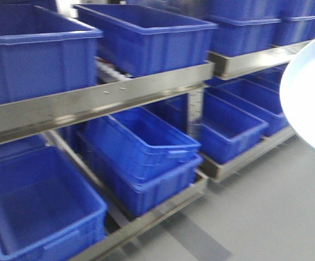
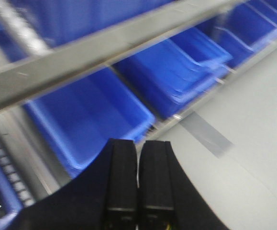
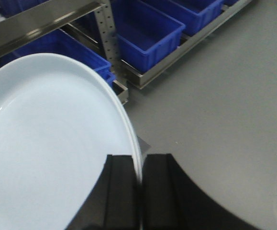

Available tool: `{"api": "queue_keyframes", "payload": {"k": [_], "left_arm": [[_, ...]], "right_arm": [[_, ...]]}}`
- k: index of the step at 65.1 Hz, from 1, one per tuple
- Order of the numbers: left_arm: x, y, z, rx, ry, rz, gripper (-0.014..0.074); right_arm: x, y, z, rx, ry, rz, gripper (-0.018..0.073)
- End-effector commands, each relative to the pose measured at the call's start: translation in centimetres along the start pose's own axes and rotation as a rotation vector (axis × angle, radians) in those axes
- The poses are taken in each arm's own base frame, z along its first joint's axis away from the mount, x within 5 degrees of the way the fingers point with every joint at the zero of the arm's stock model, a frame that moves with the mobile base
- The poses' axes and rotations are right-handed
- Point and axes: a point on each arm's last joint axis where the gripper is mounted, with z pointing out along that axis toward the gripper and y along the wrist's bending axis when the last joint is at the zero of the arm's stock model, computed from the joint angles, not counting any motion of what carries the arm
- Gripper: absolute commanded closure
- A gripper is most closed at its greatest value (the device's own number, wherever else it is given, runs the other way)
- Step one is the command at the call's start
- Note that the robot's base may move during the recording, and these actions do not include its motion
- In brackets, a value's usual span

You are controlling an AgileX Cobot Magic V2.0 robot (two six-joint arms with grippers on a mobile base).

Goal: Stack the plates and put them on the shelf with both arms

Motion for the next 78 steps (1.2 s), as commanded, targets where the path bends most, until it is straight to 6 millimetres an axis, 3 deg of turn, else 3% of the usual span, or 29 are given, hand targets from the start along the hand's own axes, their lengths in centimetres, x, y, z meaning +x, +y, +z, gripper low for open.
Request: {"api": "queue_keyframes", "payload": {"k": [1,78], "left_arm": [[-1.63,-0.16,-0.23,0.013,-0.106,-0.008,0.0514],[-1.63,-0.16,-0.23,0.013,-0.106,-0.008,0.0514]], "right_arm": [[-1.79,0.32,-0.39,-0.023,-0.127,-0.007,0.0503],[-1.79,0.32,-0.39,-0.023,-0.127,-0.007,0.0503]]}}
